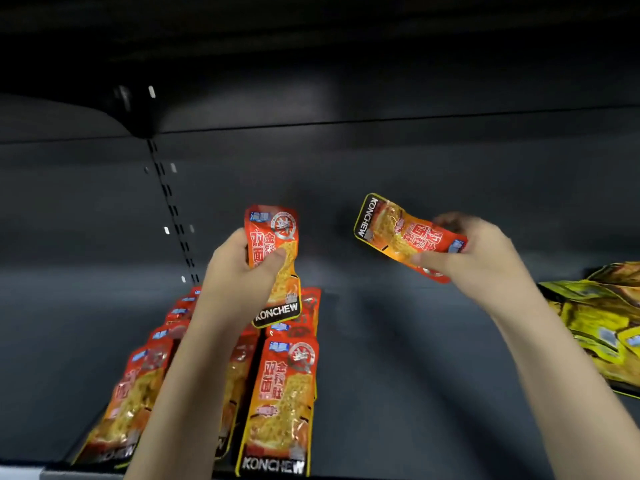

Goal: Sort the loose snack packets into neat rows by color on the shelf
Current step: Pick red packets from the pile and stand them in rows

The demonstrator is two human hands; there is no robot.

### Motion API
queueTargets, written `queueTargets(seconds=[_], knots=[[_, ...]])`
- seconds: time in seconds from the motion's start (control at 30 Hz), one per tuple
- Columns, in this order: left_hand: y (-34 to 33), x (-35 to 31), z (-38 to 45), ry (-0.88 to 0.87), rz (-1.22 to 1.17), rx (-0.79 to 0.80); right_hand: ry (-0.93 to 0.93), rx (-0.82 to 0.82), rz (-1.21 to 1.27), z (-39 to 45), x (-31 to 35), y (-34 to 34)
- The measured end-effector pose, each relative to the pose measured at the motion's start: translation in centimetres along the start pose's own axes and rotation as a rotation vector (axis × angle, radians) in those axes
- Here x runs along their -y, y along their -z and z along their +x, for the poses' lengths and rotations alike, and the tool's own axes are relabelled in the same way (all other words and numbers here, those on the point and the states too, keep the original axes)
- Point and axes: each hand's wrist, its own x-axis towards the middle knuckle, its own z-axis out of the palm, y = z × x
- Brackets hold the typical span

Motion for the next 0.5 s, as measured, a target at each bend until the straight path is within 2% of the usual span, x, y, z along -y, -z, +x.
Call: queueTargets(seconds=[0.23, 0.43, 0.5], knots=[[0.7, 1.4, 2.5, 0.005, 0.032, 0.039, -0.001, 0.008, 0.063, 2.9, 2.0, -1.3], [1.1, 2.0, 2.9, 0.02, 0.004, 0.054, -0.068, 0.134, 0.032, 4.6, 0.2, -4.6], [1.1, 2.1, 2.8, 0.027, -0.022, 0.061, -0.15, 0.209, 0.002, 5.0, -1.2, -6.3]])
